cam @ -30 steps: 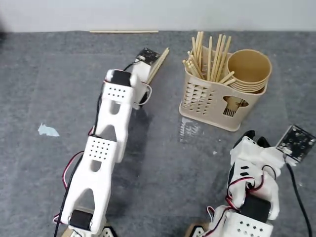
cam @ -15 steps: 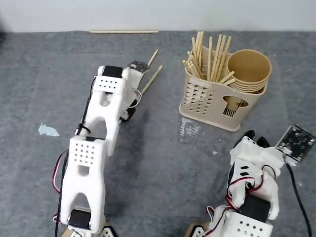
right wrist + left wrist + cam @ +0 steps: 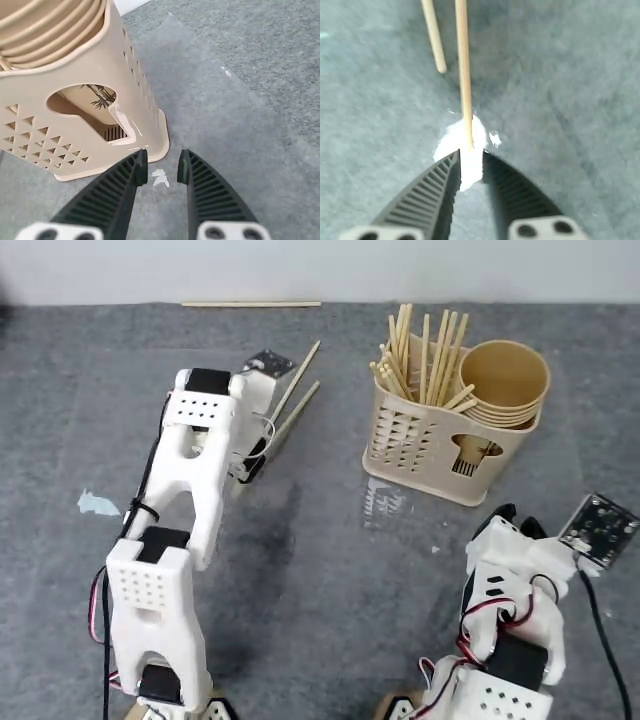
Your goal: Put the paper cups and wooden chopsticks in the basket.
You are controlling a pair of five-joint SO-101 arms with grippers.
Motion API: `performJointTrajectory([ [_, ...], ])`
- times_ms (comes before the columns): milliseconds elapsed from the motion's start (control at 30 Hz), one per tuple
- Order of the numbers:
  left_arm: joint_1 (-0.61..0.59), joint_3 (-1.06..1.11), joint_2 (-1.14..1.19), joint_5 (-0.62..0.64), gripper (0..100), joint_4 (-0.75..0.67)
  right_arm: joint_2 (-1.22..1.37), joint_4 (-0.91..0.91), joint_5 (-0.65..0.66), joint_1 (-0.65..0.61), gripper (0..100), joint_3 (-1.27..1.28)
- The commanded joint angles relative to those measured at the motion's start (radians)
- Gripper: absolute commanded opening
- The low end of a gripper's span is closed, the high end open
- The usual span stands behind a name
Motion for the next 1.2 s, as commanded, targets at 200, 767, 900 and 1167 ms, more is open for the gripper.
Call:
performJointTrajectory([
  [200,-0.014,-0.073,-0.078,0.100,32,-0.020,-0.012,-0.019,-0.014,0.005,11.1,-0.006],
  [767,-0.028,-0.441,0.279,0.218,35,-0.126,-0.012,-0.013,-0.012,-0.028,11.1,-0.005],
  [900,-0.037,-0.601,0.414,0.221,33,-0.124,-0.012,-0.012,-0.012,-0.035,11.1,-0.003],
  [1167,-0.032,-0.855,0.624,0.219,29,-0.123,-0.012,-0.012,-0.012,-0.035,11.1,-0.003],
])
